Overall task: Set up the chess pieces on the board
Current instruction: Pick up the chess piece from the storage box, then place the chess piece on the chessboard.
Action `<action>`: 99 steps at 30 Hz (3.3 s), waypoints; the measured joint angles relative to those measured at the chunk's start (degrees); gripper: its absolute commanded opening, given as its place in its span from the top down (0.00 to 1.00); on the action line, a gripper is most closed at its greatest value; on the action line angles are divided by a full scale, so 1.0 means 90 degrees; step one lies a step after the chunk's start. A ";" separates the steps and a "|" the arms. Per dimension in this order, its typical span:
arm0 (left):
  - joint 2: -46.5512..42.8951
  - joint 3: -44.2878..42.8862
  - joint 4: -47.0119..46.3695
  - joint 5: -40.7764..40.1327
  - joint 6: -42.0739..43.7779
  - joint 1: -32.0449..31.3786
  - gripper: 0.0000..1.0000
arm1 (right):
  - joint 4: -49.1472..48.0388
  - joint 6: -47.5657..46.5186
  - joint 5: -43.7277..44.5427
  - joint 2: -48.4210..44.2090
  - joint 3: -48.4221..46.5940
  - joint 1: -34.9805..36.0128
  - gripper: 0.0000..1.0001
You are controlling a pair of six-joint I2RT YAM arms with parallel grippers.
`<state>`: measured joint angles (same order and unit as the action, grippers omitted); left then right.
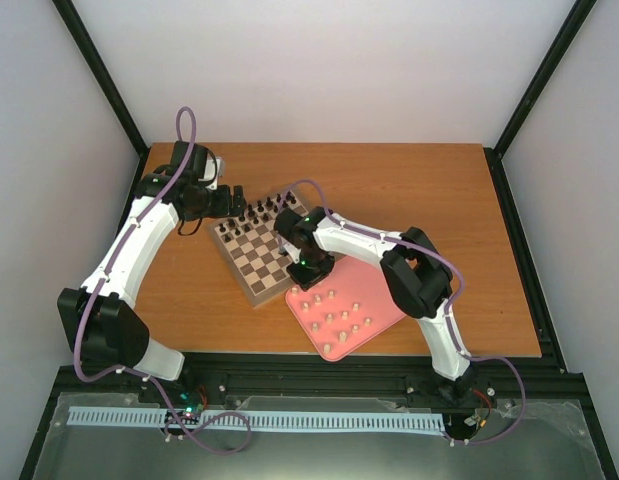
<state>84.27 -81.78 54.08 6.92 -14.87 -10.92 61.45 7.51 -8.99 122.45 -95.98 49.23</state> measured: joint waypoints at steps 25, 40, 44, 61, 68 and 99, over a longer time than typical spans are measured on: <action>0.0000 0.0002 -0.0002 0.0000 -0.0002 0.0000 0.00 | 0.0296 0.0274 0.0707 -0.0661 -0.0925 -0.0109 0.87; 0.0000 0.0002 -0.0002 -0.0005 0.0000 0.0000 0.00 | 0.0389 0.0299 0.0901 -0.0476 -0.1008 -0.1362 0.87; 0.0000 0.0002 -0.0002 -0.0012 0.0000 0.0000 0.00 | 0.0386 0.0216 0.0896 -0.0248 -0.1044 -0.1394 0.87; 0.0151 0.0002 -0.0002 -0.0034 0.0000 0.0000 0.00 | 0.0384 0.0109 0.0874 0.0296 -0.1178 -0.1392 0.86; 0.0168 0.0002 -0.0002 -0.0034 0.0000 0.0000 0.00 | 0.0408 0.0066 0.0877 0.0474 -0.1353 -0.1392 0.86; 0.0240 0.0002 0.0000 -0.0034 0.0000 0.0000 0.00 | 0.0474 -0.0024 0.0831 0.0544 -0.1396 -0.1392 0.46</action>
<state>86.43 -81.76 54.08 6.61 -14.87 -10.92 65.71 7.29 -1.52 127.35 -108.55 36.71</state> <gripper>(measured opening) 0.999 0.487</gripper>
